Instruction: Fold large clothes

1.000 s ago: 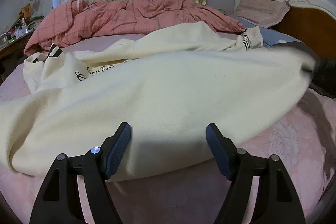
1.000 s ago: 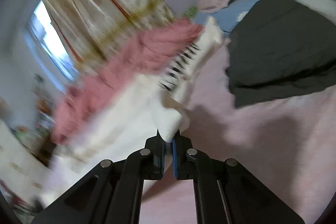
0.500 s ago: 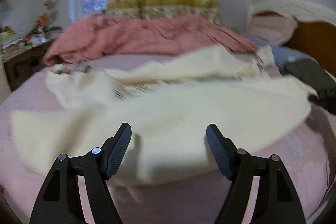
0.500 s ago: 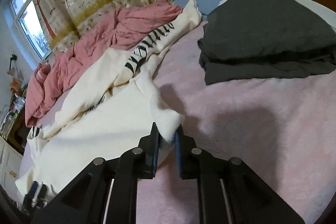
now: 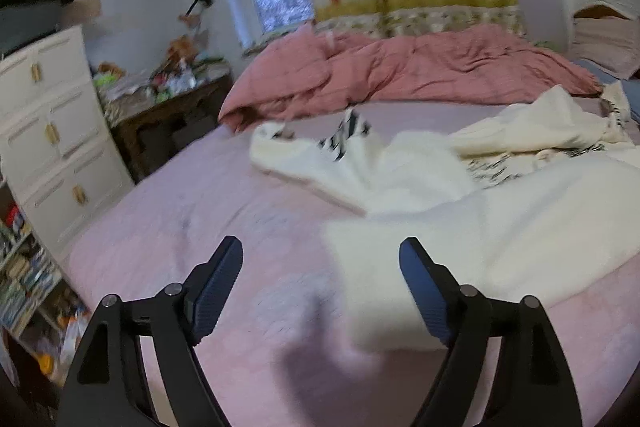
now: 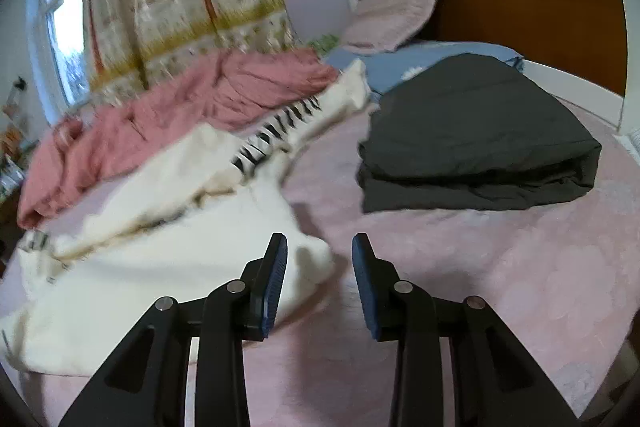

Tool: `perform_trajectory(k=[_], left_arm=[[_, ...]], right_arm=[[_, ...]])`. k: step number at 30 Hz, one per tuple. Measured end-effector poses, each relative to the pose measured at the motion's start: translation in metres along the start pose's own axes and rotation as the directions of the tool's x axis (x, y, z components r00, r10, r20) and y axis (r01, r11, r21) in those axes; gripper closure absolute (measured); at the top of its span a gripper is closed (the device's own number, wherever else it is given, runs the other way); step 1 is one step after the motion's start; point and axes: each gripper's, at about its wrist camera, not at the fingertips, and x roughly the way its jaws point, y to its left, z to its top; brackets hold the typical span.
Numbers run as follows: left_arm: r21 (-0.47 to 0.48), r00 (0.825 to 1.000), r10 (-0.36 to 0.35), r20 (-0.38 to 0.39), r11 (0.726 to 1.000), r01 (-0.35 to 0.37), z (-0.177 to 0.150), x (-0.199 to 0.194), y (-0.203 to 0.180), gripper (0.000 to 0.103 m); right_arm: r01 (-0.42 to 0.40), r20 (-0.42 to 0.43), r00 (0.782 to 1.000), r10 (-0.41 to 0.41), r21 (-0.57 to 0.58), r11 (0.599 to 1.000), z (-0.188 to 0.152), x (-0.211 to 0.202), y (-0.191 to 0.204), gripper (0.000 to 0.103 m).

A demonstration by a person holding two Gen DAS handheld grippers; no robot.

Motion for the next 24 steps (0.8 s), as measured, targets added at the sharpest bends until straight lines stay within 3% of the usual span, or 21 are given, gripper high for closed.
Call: perform_trajectory(k=[2, 5, 9, 15, 16, 18, 24], left_arm=[[-0.015, 1.0, -0.008, -0.018, 1.0, 0.008, -0.008, 0.004, 0.008, 0.024], [-0.022, 0.999, -0.034, -0.025, 0.999, 0.034, -0.017, 0.004, 0.012, 0.023], [-0.036, 0.996, -0.065, -0.056, 0.997, 0.063, -0.022, 0.009, 0.012, 0.021], [-0.03, 0.995, -0.076, -0.06, 0.997, 0.074, -0.022, 0.01, 0.01, 0.021], [-0.025, 0.996, -0.073, -0.06, 0.997, 0.071, -0.022, 0.01, 0.009, 0.021], [-0.025, 0.996, -0.071, -0.059, 0.997, 0.07, -0.023, 0.009, 0.008, 0.021], [-0.069, 0.985, -0.132, -0.112, 0.99, 0.125, -0.025, 0.021, 0.014, 0.02]], right_arm=[[-0.032, 0.023, 0.999, 0.032, -0.02, 0.999, -0.001, -0.008, 0.005, 0.067], [-0.017, 0.064, 0.998, 0.024, -0.11, 0.994, -0.005, -0.015, 0.023, 0.067], [-0.041, 0.052, 0.997, 0.051, -0.168, 0.985, -0.012, -0.017, 0.043, 0.067], [-0.126, -0.016, 0.992, 0.126, -0.268, 0.955, -0.031, -0.012, 0.079, 0.067], [-0.131, -0.03, 0.991, 0.128, -0.297, 0.946, -0.035, -0.009, 0.087, 0.063], [-0.125, -0.058, 0.992, 0.112, -0.323, 0.938, -0.041, -0.002, 0.094, 0.057], [-0.093, -0.202, 0.979, 0.024, -0.338, 0.937, -0.054, 0.033, 0.097, 0.057]])
